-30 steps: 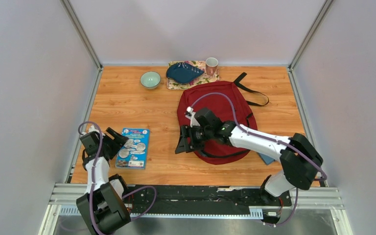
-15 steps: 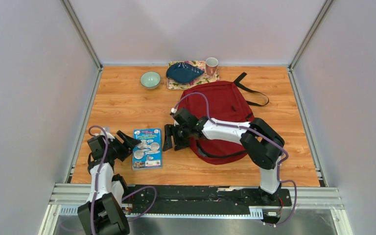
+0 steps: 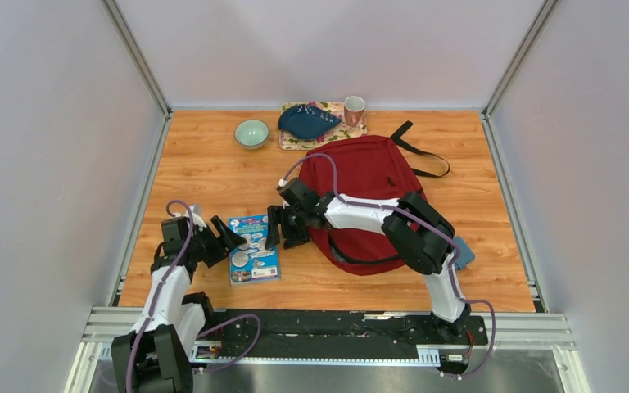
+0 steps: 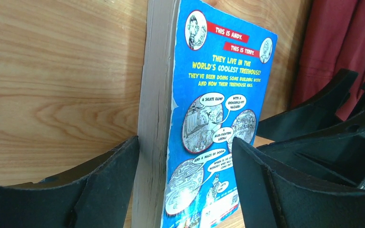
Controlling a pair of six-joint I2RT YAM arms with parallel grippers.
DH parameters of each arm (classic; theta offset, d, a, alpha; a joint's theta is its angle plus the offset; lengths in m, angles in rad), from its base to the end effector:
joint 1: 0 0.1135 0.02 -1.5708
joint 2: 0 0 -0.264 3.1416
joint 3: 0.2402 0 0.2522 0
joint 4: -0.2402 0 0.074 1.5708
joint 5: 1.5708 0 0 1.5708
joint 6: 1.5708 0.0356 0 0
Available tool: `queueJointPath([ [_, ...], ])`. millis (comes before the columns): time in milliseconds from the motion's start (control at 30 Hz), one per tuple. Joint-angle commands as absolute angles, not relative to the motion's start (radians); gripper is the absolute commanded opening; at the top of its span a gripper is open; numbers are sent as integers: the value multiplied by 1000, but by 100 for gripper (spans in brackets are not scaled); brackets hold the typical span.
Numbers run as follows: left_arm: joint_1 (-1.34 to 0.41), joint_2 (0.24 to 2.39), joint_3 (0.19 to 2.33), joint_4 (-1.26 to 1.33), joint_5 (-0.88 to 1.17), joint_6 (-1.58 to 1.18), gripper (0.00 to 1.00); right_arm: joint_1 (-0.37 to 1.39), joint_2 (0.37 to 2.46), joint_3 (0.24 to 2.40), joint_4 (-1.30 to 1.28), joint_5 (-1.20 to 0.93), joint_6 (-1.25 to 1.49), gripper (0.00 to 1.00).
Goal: Pack the student bag
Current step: Move the book to the center of the board.
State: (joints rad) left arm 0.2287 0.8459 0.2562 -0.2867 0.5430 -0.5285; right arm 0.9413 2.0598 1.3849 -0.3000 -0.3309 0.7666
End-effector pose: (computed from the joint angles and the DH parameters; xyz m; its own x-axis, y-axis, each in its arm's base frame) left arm 0.1491 0.0158 0.1445 -0.7108 -0.6087 -0.3524 -0.2669 0.6970 -0.6656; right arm 0.2457 0.3570 0.1512 -0.9557 -0.1979 -0.2177 -0.2899 0.7590 0.5830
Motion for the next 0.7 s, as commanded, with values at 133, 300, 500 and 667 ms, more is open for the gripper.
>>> queueJointPath([
  [133, 152, 899, 265, -370, 485, -479, 77, 946, 2091, 1411, -281, -337, 762, 67],
  [300, 72, 930, 291, -373, 459, -476, 74, 948, 2102, 1413, -267, -364, 764, 65],
  [500, 15, 953, 353, -400, 460, -447, 55, 946, 2099, 1410, -262, -367, 764, 64],
  [667, 5, 973, 396, -411, 509, -428, 50, 948, 2097, 1407, -258, -368, 765, 63],
])
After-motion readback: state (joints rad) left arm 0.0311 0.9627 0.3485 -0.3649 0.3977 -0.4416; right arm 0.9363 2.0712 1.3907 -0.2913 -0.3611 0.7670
